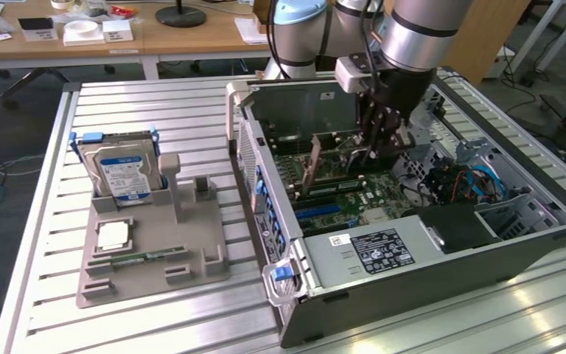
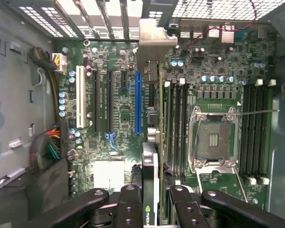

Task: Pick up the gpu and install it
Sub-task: 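Insert the gpu into the slot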

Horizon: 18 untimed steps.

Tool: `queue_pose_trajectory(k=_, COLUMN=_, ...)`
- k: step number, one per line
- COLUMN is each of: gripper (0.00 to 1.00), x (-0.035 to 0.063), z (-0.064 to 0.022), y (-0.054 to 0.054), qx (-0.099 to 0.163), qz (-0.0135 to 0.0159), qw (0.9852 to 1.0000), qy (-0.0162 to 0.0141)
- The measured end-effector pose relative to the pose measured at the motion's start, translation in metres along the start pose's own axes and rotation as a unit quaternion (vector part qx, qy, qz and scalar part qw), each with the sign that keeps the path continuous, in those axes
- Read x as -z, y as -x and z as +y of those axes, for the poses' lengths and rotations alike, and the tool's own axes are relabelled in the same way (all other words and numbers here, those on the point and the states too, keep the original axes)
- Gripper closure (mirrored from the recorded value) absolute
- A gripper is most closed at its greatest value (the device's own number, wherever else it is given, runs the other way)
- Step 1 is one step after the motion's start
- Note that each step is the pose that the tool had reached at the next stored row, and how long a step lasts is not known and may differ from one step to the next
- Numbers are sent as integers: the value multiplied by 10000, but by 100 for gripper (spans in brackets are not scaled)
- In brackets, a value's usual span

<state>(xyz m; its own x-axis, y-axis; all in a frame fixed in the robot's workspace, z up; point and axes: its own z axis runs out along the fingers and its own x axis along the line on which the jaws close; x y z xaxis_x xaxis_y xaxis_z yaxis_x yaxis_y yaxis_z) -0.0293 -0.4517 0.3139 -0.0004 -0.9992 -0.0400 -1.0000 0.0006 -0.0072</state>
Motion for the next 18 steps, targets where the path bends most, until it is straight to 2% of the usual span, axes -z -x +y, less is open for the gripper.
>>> queue_pose_trajectory(k=6, gripper=73, x=-58, z=17, y=-18, qx=3, qz=0, qw=10000, qy=0)
queue_pose_trajectory(k=11, gripper=73, x=-66, z=21, y=-18, qx=2, qz=-1, qw=10000, qy=-1)
queue_pose_trajectory(k=18, gripper=73, x=-174, z=48, y=-23, qx=3, qz=0, qw=10000, qy=0)
